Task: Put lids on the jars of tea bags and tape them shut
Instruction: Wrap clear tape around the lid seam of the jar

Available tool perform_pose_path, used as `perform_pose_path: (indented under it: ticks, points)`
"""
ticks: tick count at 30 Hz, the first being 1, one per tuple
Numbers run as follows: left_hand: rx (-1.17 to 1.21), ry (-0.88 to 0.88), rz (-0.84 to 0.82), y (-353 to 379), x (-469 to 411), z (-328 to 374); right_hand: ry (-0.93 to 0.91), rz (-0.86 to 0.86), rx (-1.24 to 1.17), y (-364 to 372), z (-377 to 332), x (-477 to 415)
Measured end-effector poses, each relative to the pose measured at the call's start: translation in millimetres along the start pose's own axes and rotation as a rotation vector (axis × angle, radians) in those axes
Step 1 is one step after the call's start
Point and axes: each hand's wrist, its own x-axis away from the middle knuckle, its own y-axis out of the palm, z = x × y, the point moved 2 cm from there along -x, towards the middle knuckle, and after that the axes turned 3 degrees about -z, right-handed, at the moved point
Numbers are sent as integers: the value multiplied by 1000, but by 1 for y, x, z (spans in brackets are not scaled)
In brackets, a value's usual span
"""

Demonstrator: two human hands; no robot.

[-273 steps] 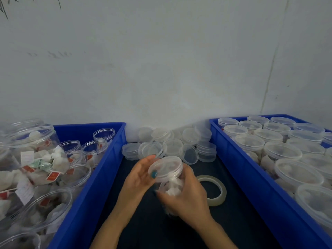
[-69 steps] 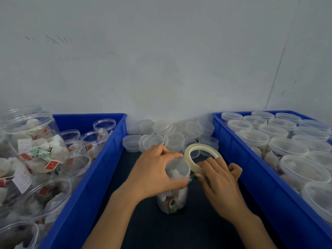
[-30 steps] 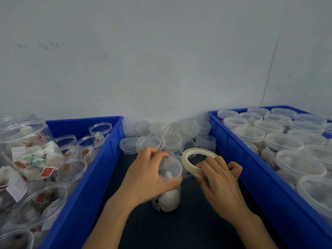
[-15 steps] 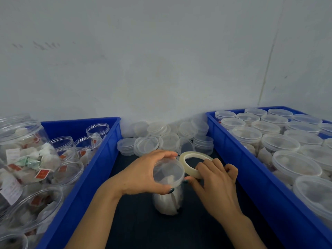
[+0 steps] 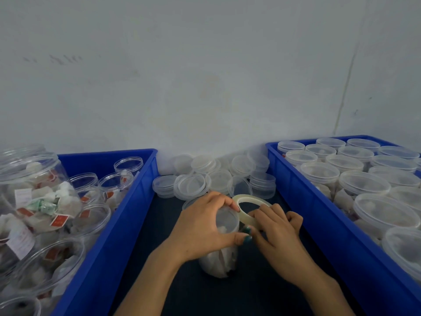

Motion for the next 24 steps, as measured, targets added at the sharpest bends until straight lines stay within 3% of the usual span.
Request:
perform_pose_path:
  ticks: [4, 10, 24]
  points:
    - [25, 4, 58, 2, 1, 1, 51, 84, 70, -1, -7, 0]
    - [39, -8, 122, 4, 2, 7, 272, 273, 180, 12, -33, -1]
    - [10, -84, 162, 3, -2, 5, 395, 283, 288, 30, -30, -36]
